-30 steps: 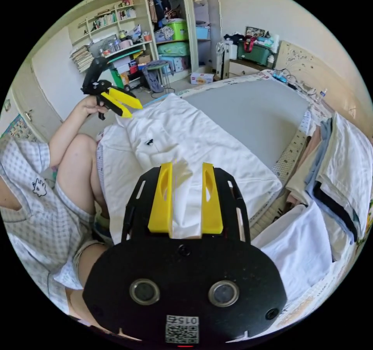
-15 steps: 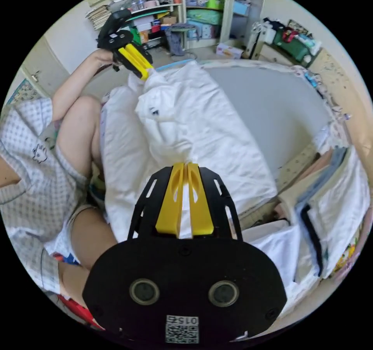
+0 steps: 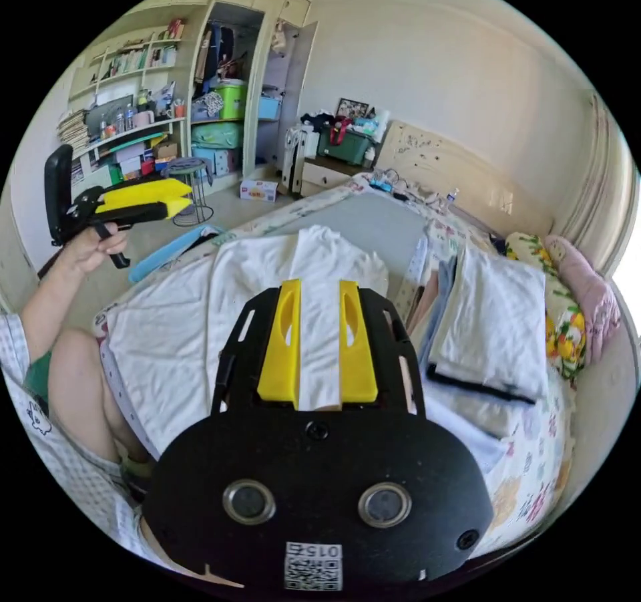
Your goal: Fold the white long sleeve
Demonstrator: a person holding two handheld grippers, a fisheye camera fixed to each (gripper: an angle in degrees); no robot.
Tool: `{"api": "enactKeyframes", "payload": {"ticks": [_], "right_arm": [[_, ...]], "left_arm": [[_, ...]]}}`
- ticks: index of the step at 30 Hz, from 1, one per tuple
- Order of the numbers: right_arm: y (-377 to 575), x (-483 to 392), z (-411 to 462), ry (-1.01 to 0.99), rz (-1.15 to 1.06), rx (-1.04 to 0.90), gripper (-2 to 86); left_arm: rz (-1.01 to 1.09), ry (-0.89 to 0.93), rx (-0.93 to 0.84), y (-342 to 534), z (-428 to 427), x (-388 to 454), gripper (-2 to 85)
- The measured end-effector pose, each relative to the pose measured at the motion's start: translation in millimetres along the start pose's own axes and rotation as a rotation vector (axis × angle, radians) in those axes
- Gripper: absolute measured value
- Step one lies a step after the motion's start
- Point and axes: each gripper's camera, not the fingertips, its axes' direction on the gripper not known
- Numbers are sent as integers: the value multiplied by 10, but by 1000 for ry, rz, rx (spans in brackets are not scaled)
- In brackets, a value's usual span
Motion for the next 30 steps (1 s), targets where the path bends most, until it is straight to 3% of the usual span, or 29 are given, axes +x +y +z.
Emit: {"api": "enactKeyframes", "payload": {"ticks": [8, 13, 18, 25, 30], "right_arm": [[1007, 104, 702, -76, 37, -348, 111], [947, 186, 1177, -379, -46, -533, 80], [793, 149, 1326, -313, -119, -537, 65], [767, 533, 1568, -344, -8, -585, 78], [718, 513, 1712, -392, -44, -585, 13]], "left_arm": [[46, 405, -98, 642, 26, 694, 69], [89, 459, -150, 740, 438, 1108, 71], [118, 557, -179, 651, 807, 1477, 76], [280, 647, -296, 563, 1032, 2243, 93], [337, 621, -378, 527, 1307, 2590, 110]]}}
